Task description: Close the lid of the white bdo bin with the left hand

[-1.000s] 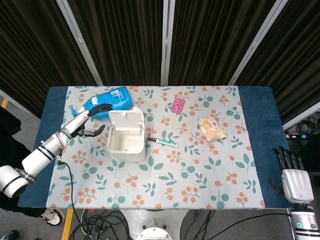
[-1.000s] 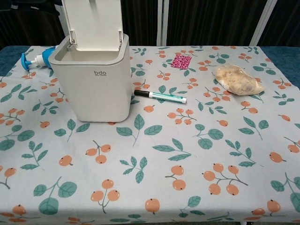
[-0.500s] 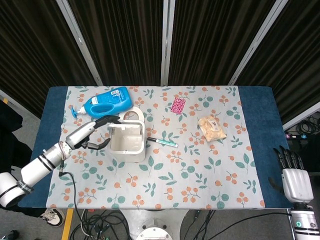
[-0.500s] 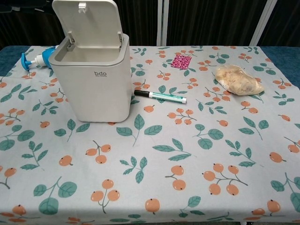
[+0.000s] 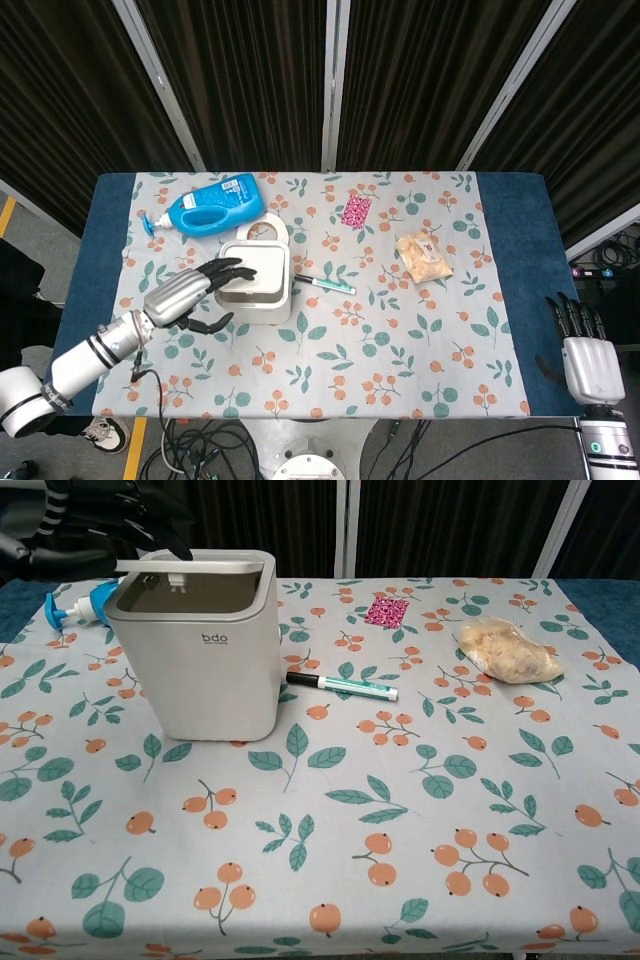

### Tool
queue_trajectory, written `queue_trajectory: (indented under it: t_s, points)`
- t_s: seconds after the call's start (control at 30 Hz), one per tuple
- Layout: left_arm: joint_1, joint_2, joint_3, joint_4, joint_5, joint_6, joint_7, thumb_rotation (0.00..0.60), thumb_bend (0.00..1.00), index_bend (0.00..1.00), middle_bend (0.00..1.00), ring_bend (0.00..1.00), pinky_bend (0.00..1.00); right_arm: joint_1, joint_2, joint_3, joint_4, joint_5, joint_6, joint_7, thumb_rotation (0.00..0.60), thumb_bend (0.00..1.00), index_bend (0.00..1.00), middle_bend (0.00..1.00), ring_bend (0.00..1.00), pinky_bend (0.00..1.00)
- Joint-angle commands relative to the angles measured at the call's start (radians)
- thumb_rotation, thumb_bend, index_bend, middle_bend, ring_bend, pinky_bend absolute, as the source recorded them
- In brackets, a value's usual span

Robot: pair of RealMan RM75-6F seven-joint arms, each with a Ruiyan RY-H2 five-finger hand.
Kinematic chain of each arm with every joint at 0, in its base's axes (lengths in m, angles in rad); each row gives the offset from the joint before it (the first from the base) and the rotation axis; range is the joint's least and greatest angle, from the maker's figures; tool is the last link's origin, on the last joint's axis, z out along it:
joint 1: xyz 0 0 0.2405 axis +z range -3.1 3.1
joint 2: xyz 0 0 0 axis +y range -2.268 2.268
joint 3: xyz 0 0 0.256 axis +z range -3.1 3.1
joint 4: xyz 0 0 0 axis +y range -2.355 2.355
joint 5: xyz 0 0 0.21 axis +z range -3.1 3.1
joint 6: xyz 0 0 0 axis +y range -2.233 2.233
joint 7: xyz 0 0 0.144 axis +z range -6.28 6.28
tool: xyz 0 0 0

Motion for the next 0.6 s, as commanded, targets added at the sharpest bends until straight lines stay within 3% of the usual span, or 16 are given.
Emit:
queue_trajectory:
  t_s: [0.03,0.2,0.3,0.6]
  points:
    - [0.024,-0.036,0.012,-0.028,0.004,0.015,0.207,0.398,0.46,0.11,0.18,0.0,0.09,0.001,-0.002,0.002,0.004,0.004,-0.003,0.002,0.6,0.16,0.0,0.0,0.0,0.0]
    - [0.056,-0.091,0.011,-0.015,0.0,0.052,0.416,0.4,0.46,0.11,0.18,0.0,0.09,0.0,-0.004,0.003,0.005,0.005,0.001,0.002,0.6,0.16,0.0,0.0,0.0,0.0]
    - [0.064,-0.112,0.01,-0.011,-0.006,0.062,0.48,0.401,0.46,0.11,0.18,0.0,0.09,-0.001,-0.004,0.003,0.005,0.007,0.0,0.0,0.6,0.16,0.0,0.0,0.0,0.0]
    - [0.067,-0.132,0.022,-0.009,-0.024,0.056,0.527,0.398,0.45,0.11,0.18,0.0,0.09,0.001,-0.007,0.001,0.006,0.01,-0.008,-0.001,0.6,0.17,0.0,0.0,0.0,0.0]
